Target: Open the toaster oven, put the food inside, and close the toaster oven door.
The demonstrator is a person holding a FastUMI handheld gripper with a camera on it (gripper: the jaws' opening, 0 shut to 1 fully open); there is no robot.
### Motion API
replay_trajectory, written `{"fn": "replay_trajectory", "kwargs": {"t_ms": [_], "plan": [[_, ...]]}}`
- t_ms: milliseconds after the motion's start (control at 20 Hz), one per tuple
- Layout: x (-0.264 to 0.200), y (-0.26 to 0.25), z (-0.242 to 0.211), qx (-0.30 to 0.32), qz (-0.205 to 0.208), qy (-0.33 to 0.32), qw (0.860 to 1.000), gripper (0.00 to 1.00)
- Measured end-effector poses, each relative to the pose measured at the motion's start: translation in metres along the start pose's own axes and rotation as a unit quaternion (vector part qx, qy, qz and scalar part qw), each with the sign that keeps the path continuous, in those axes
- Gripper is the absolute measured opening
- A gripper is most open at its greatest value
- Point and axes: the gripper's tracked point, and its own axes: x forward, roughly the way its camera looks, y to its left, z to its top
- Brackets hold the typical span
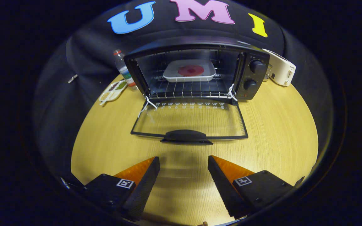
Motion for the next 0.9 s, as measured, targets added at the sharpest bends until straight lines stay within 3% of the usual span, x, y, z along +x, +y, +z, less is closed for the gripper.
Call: {"fn": "replay_trajectory", "kwargs": {"t_ms": [450, 750, 900], "plan": [[0.051, -0.006, -0.009, 0.022, -0.036, 0.051, 0.998, 0.99], [0.062, -0.013, 0.005, 0.025, -0.073, 0.038, 0.996, 0.99], [0.061, -0.012, 0.006, 0.037, -0.069, 0.038, 0.996, 0.99]]}}
